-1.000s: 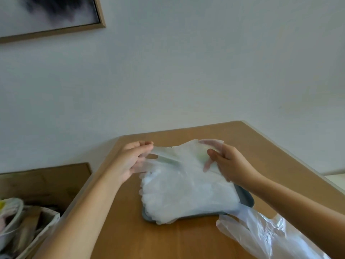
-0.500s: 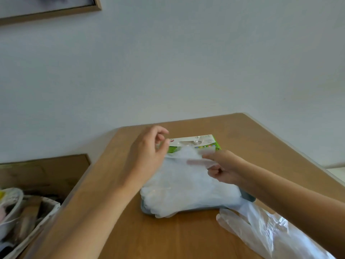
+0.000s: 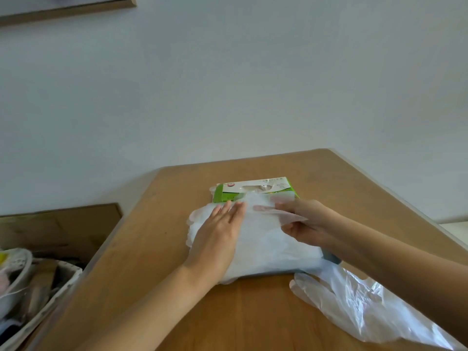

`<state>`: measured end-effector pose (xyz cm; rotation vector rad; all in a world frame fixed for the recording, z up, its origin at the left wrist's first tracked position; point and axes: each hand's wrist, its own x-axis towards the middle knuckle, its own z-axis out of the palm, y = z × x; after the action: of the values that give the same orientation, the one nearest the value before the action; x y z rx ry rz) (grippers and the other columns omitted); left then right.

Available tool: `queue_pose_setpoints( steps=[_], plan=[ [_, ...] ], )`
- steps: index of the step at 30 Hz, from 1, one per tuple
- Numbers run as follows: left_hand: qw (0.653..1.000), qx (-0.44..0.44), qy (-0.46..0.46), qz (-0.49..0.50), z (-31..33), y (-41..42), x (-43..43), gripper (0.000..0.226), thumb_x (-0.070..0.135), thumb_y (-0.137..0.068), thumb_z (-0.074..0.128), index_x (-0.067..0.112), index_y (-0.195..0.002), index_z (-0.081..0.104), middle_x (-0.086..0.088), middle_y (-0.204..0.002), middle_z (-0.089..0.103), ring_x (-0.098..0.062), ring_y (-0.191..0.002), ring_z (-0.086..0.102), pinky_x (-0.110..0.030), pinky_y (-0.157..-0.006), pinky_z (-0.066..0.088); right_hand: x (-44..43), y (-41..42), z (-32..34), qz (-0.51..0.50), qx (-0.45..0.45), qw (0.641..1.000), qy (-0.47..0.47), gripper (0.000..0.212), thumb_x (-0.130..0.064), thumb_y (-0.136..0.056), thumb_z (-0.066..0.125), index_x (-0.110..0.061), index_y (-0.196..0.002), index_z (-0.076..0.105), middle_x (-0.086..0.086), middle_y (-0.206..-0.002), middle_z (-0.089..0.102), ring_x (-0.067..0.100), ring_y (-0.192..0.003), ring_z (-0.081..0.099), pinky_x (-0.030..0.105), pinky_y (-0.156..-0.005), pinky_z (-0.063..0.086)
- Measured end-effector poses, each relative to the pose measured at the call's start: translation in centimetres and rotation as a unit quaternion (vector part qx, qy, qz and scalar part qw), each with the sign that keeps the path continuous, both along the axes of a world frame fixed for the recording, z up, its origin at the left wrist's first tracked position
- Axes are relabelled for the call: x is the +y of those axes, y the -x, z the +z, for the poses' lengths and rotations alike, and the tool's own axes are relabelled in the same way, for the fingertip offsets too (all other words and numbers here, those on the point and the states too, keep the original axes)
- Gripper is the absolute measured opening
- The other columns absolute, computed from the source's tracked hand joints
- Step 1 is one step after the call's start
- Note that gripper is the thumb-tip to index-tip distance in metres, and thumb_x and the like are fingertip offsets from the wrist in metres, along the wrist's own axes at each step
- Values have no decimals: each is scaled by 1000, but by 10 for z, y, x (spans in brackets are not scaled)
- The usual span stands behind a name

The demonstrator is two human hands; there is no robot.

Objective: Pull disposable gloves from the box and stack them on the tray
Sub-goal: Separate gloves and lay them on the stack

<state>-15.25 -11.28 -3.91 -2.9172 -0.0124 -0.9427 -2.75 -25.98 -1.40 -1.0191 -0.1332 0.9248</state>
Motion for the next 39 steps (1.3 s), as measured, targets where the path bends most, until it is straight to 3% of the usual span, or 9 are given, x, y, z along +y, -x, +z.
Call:
queue_pose_setpoints(
  steps=[10, 13, 16, 18, 22, 30, 33, 36, 39],
  plan=[
    [979, 197, -49, 13, 7, 30, -11, 44, -3, -83, 53, 17, -121, 63, -2, -112, 68, -23, -121, 55, -27, -97, 44, -25, -19, -17, 65, -404, 865, 291, 44, -14, -77, 78, -15, -119, 63, 5, -77, 73, 11, -64, 65, 22, -66, 55],
    [996, 91, 2, -28, 8, 30, -12, 20, 13, -65, 74, 21, -84, 72, 8, -73, 70, -14, -76, 68, -20, -62, 52, -23, -20, -23, 77, -403, 867, 284, 47, -15, -76, 79, -19, -120, 61, 15, -93, 73, 15, -70, 67, 24, -71, 57],
    [986, 115, 80, -88, 15, 24, -29, 36, 29, -94, 43, 19, -123, 62, 6, -124, 64, -13, -117, 58, -17, -100, 38, -20, -25, -26, 77, -382, 881, 267, 47, -10, -79, 76, -15, -123, 60, 16, -95, 71, 14, -69, 66, 22, -64, 55],
    [962, 249, 82, -76, 10, 18, -39, 56, 46, -101, 31, 23, -152, 24, 10, -158, 18, -7, -146, 11, -18, -113, 1, -19, -27, -25, 84, -386, 880, 264, 45, -5, -81, 72, -13, -123, 60, 14, -95, 70, 16, -74, 66, 28, -74, 57],
    [913, 397, 69, -66, -5, 15, -40, 69, 60, -97, 17, 24, -155, 7, 8, -161, -6, -7, -146, -14, -32, -119, -10, -25, -42, -9, 182, -387, 868, 253, 48, -13, -84, 71, -24, -128, 52, 8, -106, 72, 22, -95, 69, 36, -94, 53],
    [890, 429, 135, -73, -8, 16, -35, 63, 61, -95, 9, 36, -153, 6, 18, -159, -8, -8, -145, -18, -45, -117, -15, 12, -75, 24, 444, -461, 725, 256, 27, -13, -97, 50, -25, -116, 66, -4, -127, 63, 10, -110, 61, 27, -98, 44],
    [889, 431, 137, -72, -7, 16, -36, 61, 61, -95, 9, 40, -152, 5, 19, -159, -11, -10, -145, -20, -47, -117, -16, 28, -73, 22, 402, -464, 755, 230, 37, 0, -94, 51, -18, -123, 64, -20, -127, 59, -6, -111, 55, 14, -97, 42],
    [893, 408, 178, -65, -8, 17, -35, 59, 63, -95, 12, 47, -150, -2, 22, -155, -22, -8, -142, -27, -41, -115, -19, 36, -75, 13, 297, -605, 689, 265, 45, -2, -92, 55, -35, -123, 64, -30, -100, 65, -1, -77, 53, 13, -80, 43],
    [901, 334, 275, -41, -6, 18, -35, 55, 56, -99, 18, 46, -150, 0, 24, -154, -22, -2, -141, -25, -33, -115, -13, 32, -80, 1, 281, -642, 668, 251, 57, 0, -90, 55, -41, -130, 55, -26, -122, 60, 5, -70, 46, 21, -81, 48]
  ],
)
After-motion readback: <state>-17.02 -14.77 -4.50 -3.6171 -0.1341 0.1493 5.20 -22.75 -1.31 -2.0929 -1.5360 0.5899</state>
